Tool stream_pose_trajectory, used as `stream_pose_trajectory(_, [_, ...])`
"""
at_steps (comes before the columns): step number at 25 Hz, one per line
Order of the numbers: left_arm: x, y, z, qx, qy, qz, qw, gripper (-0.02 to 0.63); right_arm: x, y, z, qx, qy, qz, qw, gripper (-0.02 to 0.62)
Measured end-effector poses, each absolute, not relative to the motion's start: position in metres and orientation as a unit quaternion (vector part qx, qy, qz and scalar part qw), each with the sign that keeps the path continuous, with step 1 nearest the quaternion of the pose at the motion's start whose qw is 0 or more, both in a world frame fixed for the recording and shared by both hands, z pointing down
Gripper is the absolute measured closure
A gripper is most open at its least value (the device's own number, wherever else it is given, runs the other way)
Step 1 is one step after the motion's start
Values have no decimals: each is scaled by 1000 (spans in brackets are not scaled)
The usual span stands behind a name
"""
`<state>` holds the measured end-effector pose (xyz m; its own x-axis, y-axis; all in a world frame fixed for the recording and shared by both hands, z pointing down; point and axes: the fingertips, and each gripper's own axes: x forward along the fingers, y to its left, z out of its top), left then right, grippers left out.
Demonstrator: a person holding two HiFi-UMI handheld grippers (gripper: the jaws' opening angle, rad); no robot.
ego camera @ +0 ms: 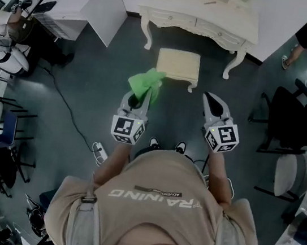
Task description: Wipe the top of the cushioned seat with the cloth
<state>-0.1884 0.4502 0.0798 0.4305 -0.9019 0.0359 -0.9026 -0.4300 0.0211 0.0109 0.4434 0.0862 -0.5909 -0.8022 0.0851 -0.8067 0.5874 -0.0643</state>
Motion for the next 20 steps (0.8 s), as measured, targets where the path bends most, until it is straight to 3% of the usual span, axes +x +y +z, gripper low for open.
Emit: stream_pose_trajectory(20, [-244,425,86,857,-515,3,29,558,-36,424,86,467,-882,43,45,594])
